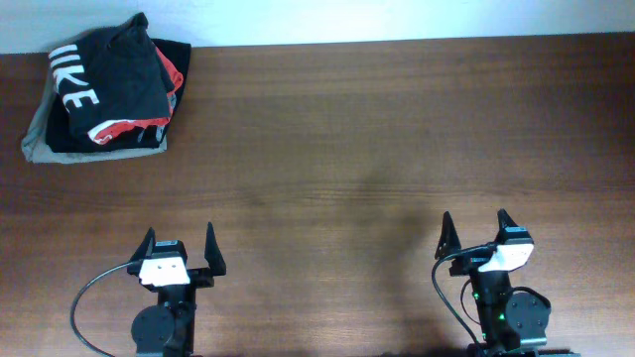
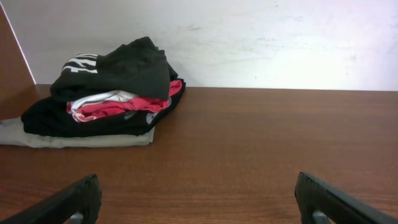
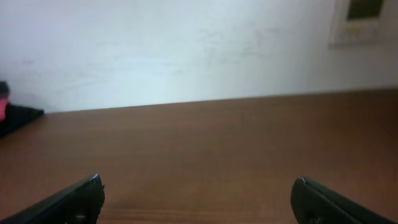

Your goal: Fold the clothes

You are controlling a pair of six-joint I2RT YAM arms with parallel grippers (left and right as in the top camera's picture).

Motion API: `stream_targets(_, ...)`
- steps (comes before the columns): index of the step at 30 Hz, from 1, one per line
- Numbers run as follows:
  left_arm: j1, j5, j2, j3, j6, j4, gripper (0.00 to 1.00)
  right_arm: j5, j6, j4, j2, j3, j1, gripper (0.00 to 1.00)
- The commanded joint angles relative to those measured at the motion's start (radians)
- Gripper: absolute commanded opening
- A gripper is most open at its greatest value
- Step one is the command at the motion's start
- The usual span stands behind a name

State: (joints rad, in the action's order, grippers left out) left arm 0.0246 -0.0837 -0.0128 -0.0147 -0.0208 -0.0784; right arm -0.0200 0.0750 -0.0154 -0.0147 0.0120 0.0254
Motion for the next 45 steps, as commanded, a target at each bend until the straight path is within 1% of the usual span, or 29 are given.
stream_targets(1, -0.008, 0.01, 0.008, 0.005, -0.01, 0.002, 0.99, 0.023, -0.079, 0.005, 0.011, -0.006, 0.021, 0.99)
stream_targets(5, -0.008, 0.01, 0.008, 0.005, -0.01, 0.002, 0.99, 0.047, -0.079, -0.065, 0.011, -0.006, 0.018, 0.99)
stream_targets(45, -0.008, 0.01, 0.008, 0.005, -0.01, 0.002, 0.99, 0.039, -0.079, -0.064, 0.011, -0.006, 0.02, 0.99)
